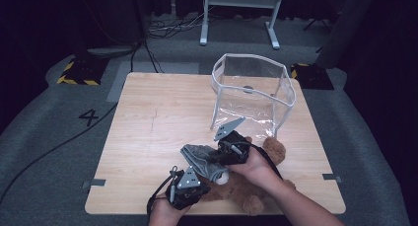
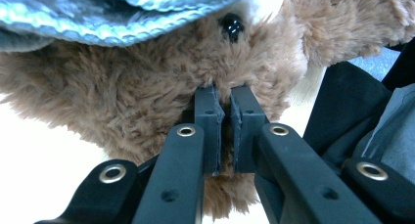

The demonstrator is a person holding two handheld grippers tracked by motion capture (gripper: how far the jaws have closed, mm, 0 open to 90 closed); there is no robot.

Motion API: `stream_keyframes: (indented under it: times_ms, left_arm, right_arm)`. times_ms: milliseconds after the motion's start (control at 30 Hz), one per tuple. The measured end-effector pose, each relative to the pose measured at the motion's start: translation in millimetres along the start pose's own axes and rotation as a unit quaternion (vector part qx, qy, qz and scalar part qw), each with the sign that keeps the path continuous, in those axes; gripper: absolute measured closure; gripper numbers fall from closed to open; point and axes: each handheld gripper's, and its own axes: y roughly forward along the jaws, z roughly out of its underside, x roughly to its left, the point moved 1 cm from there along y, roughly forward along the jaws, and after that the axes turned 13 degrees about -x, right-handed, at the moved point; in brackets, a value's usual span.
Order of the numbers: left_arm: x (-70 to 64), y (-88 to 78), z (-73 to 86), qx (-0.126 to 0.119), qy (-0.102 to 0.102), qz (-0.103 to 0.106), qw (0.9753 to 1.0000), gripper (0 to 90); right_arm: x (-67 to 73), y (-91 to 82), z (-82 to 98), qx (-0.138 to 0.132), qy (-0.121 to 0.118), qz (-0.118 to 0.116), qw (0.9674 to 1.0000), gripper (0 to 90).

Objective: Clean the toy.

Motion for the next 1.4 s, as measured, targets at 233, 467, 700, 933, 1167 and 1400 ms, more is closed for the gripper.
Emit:
stream_keyframes:
  times_ms: [233, 467, 700, 933, 1167, 1400]
  left_arm:
    - [0.0, -0.7, 0.6, -0.002, -0.002, 0.003, 1.0, 84.3]
    - [0.4, 1.1, 1.1, -0.004, -0.004, 0.005, 1.0, 84.3]
    - [0.1, 2.0, 1.1, -0.003, -0.004, 0.003, 1.0, 84.3]
    - [0.3, 1.9, 1.4, -0.006, -0.006, 0.003, 1.0, 84.2]
    - [1.2, 1.5, 1.2, -0.006, -0.006, 0.003, 1.0, 84.2]
    - [1.9, 1.8, 0.7, -0.008, -0.008, 0.002, 0.9999, 84.1]
  right_arm:
    - [-18.4, -11.7, 13.2, 0.026, 0.021, 0.04, 0.9986, 82.1]
    - [-31.7, -37.1, 32.8, 0.036, 0.022, 0.072, 0.9965, 82.4]
    - [-53.9, -66.8, 43.5, 0.028, 0.037, 0.117, 0.9921, 82.8]
    - [-68.1, -90.6, 53.7, 0.019, 0.06, 0.143, 0.9877, 83.0]
    - [-76.5, -130.6, 69.4, 0.023, 0.061, 0.207, 0.9762, 83.1]
    - [-80.3, -171.0, 81.1, 0.003, 0.076, 0.245, 0.9665, 83.2]
